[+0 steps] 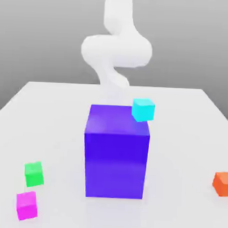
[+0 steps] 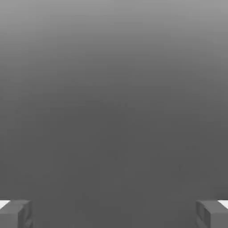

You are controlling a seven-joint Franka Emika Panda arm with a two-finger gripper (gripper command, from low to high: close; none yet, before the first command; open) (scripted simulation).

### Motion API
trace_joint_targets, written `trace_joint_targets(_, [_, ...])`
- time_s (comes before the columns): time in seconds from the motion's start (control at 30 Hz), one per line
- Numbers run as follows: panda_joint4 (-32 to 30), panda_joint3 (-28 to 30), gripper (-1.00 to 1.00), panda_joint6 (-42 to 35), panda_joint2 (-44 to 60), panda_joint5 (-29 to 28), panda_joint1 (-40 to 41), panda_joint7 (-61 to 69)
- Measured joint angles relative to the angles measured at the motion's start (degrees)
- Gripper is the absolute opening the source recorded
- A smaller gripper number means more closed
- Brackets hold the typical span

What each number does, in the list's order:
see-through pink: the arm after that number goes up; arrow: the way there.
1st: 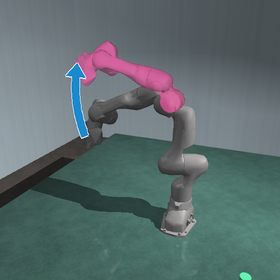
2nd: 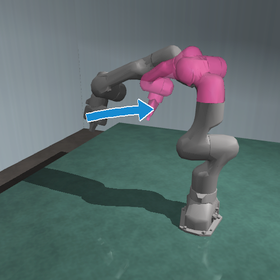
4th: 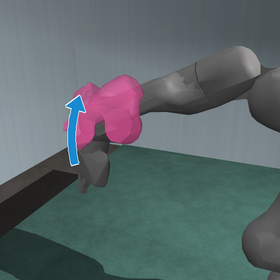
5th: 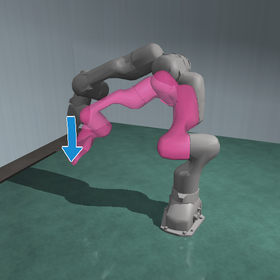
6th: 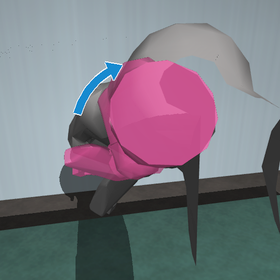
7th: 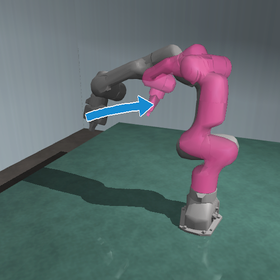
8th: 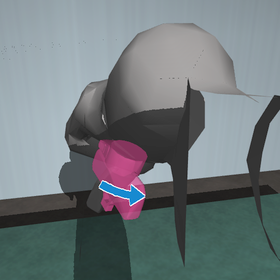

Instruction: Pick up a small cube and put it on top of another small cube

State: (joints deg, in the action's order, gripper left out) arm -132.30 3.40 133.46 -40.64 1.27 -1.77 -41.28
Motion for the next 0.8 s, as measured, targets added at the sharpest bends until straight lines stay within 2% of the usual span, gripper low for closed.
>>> trace_joint_targets(0.43, [-2.7, 16.4, 0.0, 8.8, 27.2, 10.3, -6.5, 26.4])
trace_joint_targets(0.63, [-3.9, 19.6, 0.0, 12.6, 39.8, 16.0, -4.8, 39.3])
trace_joint_targets(0.8, [-5.1, 19.7, 0.0, 16.3, 49.7, 17.8, -1.4, 47.8])
